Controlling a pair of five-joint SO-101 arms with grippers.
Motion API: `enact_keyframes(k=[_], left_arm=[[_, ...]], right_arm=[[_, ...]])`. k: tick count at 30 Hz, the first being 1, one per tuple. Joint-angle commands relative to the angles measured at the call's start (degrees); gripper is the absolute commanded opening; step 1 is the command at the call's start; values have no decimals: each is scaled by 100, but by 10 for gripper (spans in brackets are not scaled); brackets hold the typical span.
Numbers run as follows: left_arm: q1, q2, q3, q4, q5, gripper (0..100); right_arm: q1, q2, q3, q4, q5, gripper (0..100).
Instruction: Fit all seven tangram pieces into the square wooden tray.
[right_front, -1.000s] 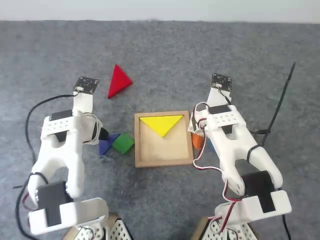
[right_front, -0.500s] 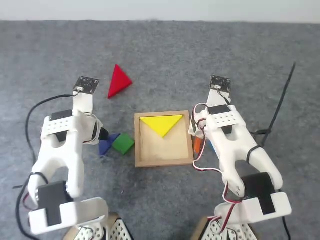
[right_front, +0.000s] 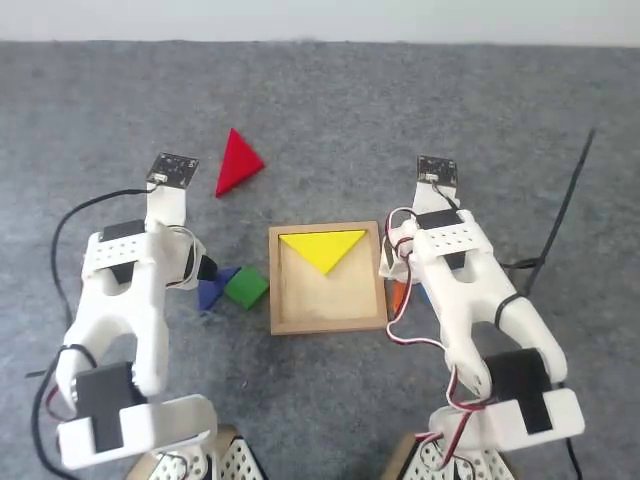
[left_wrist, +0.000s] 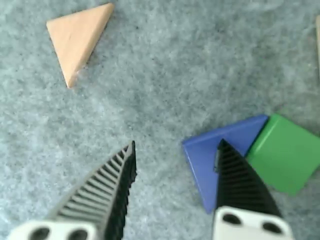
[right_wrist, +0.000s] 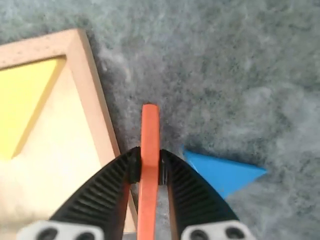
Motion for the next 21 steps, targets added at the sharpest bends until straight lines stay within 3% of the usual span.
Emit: enact_keyframes(k=[1,11,16,21], left_arm=[[-53,-149,-4,-62,44,242],[-53,-149,4,-62,44,242],[-53,-149,4,-62,44,242],[-53,-149,4,-62,44,242]], right_arm=[[136,-681,-484,585,237,8],[-268,-1358,-800,1253,624,7],[-954,-910,-1160,840,624,7],[-1077,-31,-1169,127,624,7]])
